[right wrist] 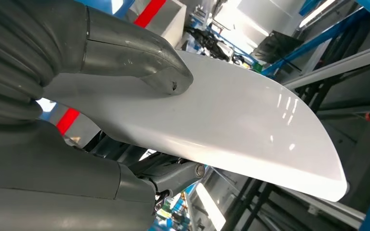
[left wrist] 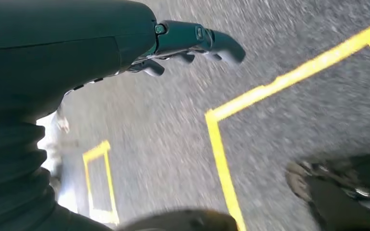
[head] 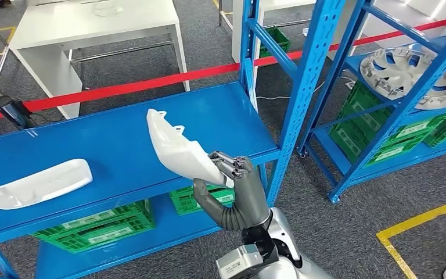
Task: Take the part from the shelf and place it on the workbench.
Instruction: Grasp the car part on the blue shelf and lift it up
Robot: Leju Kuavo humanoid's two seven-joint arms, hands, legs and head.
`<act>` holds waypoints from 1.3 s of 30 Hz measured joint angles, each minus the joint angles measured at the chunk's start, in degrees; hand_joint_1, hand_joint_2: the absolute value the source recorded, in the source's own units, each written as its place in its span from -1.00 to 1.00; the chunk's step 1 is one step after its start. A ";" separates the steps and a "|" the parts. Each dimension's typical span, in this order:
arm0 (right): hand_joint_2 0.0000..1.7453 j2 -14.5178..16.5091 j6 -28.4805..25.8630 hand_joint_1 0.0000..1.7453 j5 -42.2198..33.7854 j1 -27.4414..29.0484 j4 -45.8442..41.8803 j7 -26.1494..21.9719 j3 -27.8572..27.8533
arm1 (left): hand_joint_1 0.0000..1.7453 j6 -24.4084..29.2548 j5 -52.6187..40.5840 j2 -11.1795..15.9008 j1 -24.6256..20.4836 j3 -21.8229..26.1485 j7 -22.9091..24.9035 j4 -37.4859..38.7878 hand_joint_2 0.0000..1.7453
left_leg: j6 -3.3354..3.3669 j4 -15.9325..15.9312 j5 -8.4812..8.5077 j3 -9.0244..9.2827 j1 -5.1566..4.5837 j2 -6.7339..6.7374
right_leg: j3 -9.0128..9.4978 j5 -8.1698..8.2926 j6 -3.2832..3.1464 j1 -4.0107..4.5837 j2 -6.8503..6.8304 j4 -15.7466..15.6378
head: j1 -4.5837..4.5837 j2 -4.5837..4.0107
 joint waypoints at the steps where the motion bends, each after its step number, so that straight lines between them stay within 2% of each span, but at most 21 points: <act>1: 1.00 0.13 0.35 1.00 -0.42 0.25 -0.08 -0.73 -0.16 | -1.00 0.68 0.20 0.37 0.17 -0.16 -0.64 0.00 1.00 | -0.27 0.67 -0.87 -0.42 0.07 0.03 | -0.39 0.43 -0.58 -0.03 0.00 -0.08 | -0.03 0.00; 3: 1.00 0.65 0.94 1.00 -1.53 0.39 -0.09 -2.29 -0.47 | -1.00 2.12 1.27 1.04 0.33 -0.27 -2.39 -0.02 1.00 | -0.45 5.36 -5.29 -2.19 0.06 0.04 | -1.42 1.45 -1.47 0.02 -0.09 -0.21 | -0.14 0.00; 5: 1.00 1.28 1.30 1.00 -2.36 0.36 0.15 -3.21 -0.66 | -1.00 2.93 2.64 1.60 0.04 -0.24 -3.85 -0.13 1.00 | -0.40 12.84 -10.33 -4.20 -0.16 0.05 | -2.76 2.46 -1.88 0.41 -0.26 -0.18 | -0.20 0.00; 6: 1.00 1.51 1.38 1.00 -2.61 0.35 0.34 -3.44 -0.70 | -1.00 3.08 3.24 1.84 -0.14 -0.16 -4.32 -0.22 1.00 | -0.26 15.41 -11.39 -4.47 -0.29 0.05 | -3.43 2.97 -1.98 0.65 -0.36 -0.16 | -0.18 0.00; 8: 1.00 1.86 1.36 1.00 -2.89 0.23 0.73 -3.91 -0.73 | -1.00 3.19 3.88 2.16 -0.45 0.17 -4.84 -0.38 1.00 | 0.39 14.62 -10.04 -2.03 -0.66 0.04 | -4.70 3.97 -2.09 1.12 -0.41 -0.13 | -0.18 0.00; 11: 1.00 2.47 1.08 1.00 -3.15 -0.09 0.99 -4.71 -0.83 | -1.00 3.12 3.52 2.47 -1.18 0.49 -4.93 -0.67 1.00 | 2.05 2.70 -7.45 6.66 -1.55 0.01 | -5.95 5.40 -1.77 1.56 -0.40 -0.11 | -0.13 0.00; 12: 1.00 2.64 1.03 1.00 -3.27 -0.16 1.00 -4.90 -0.89 | -1.00 3.08 3.19 2.51 -1.44 0.50 -4.91 -0.77 1.00 | 2.32 -0.04 -7.49 8.28 -1.83 0.03 | -6.02 5.83 -1.50 1.55 -0.48 -0.15 | -0.14 0.00; 15: 1.00 2.86 0.98 1.00 -4.04 -0.16 1.03 -5.36 -1.08 | -1.00 2.93 2.31 2.15 -1.87 0.50 -4.86 -0.87 1.00 | 2.89 -1.70 -6.69 8.31 -2.07 0.28 | -5.95 6.88 -0.52 1.30 -0.59 -0.43 | -0.31 0.00; 17: 1.00 2.89 0.78 1.00 -5.36 0.03 1.04 -6.02 -1.22 | -1.00 2.84 2.60 1.55 -1.89 0.57 -5.33 -0.86 1.00 | 3.81 -2.12 -5.40 7.49 -1.76 0.66 | -6.78 4.51 0.17 1.21 -0.42 1.39 | -0.29 0.00; 20: 1.00 2.85 0.86 1.00 -7.96 0.03 1.64 -7.26 -1.26 | -1.00 3.16 2.83 0.11 -1.57 0.77 -6.94 -0.85 1.00 | 4.35 -1.97 -3.43 5.23 -1.61 0.88 | -9.39 -3.51 1.05 0.84 -0.36 10.93 | -0.19 0.00; 21: 1.00 2.84 1.16 1.00 -8.80 -0.25 2.14 -7.67 -1.15 | -1.00 3.38 2.94 -0.33 -1.35 0.79 -7.53 -0.83 1.00 | 4.25 -1.73 -2.82 4.26 -1.60 0.94 | -9.77 -4.63 1.24 0.73 -0.37 13.84 | -0.18 0.00; 23: 1.00 2.85 1.93 1.00 -10.17 -1.54 3.42 -8.14 -0.53 | -1.00 3.84 4.01 -0.84 -0.92 1.00 -8.44 -0.76 1.00 | 3.98 -1.05 -1.75 2.19 -1.53 1.14 | -8.00 -3.15 1.44 0.57 -0.40 14.62 | -0.15 0.00; 25: 1.00 2.86 2.01 1.00 -11.05 -3.37 4.46 -7.80 0.51 | -1.00 4.41 5.04 -0.94 -0.66 1.64 -8.61 -0.67 1.00 | 3.52 -0.16 -0.90 0.32 -1.45 1.27 | -2.39 -1.05 1.44 0.46 -0.44 7.81 | -0.15 0.00; 27: 1.00 2.82 1.01 1.00 -12.04 -4.42 4.89 -7.05 1.22 | -1.00 4.93 4.97 -0.76 -0.45 2.16 -8.57 -0.63 1.00 | 2.84 0.49 -0.15 -0.73 -1.45 1.16 | 2.04 -1.51 0.91 0.67 -0.39 1.08 | -0.15 0.00; 28: 1.00 2.74 0.18 1.00 -12.49 -4.54 4.99 -6.63 1.34 | -1.00 5.08 4.63 -0.59 -0.35 2.24 -8.68 -0.63 1.00 | 2.46 0.54 0.27 -0.90 -1.45 1.05 | 2.66 -2.14 0.51 0.82 -0.35 -0.36 | -0.15 0.00; 31: 1.00 2.29 -2.35 1.00 -12.43 -4.11 5.19 -5.39 1.33 | -1.00 4.80 3.63 -0.16 -0.13 2.29 -9.34 -0.61 1.00 | 1.33 0.40 0.77 -1.28 -1.27 0.72 | 1.77 -0.87 -0.95 0.81 -0.48 -1.04 | -0.10 0.00; 33: 1.00 2.13 -4.19 1.00 -11.06 -3.32 5.17 -4.11 1.02 | -1.00 3.75 2.88 -0.03 -0.17 2.29 -9.59 -0.60 1.00 | 0.86 3.34 -3.08 -2.46 -1.14 0.49 | 0.69 0.62 -1.80 0.63 -0.66 -1.47 | -0.19 0.00; 35: 1.00 2.04 -5.56 1.00 -8.46 -1.99 4.79 -2.14 0.22 | -1.00 2.45 1.76 0.00 -0.44 2.23 -8.72 -0.62 1.00 | 0.57 10.08 -8.76 -3.96 -1.08 0.38 | -0.85 1.95 -2.07 0.68 -0.70 -1.47 | -0.26 0.00; 36: 1.00 1.99 -5.75 1.00 -6.60 -1.17 4.34 -1.02 -0.36 | -1.00 1.90 1.13 0.00 -0.60 2.18 -7.67 -0.62 1.00 | 0.46 13.33 -10.23 -4.29 -1.06 0.38 | -1.65 2.59 -2.03 0.71 -0.71 -1.41 | -0.27 0.00; 38: 1.00 1.95 -4.79 1.00 -3.30 0.45 3.14 0.92 -1.80 | -1.00 1.42 0.31 0.02 -0.79 2.08 -5.12 -0.63 1.00 | 0.45 15.37 -9.30 -2.74 -1.03 0.38 | -3.29 3.85 -1.84 0.73 -0.73 -1.19 | -0.26 0.00; 39: 1.00 1.95 -3.54 1.00 -2.38 1.03 2.58 1.41 -2.59 | -1.00 1.48 0.38 0.03 -0.80 2.06 -4.12 -0.64 1.00 | 0.55 13.42 -7.79 -0.57 -1.02 0.38 | -4.08 4.44 -1.69 0.72 -0.70 -1.02 | -0.26 0.00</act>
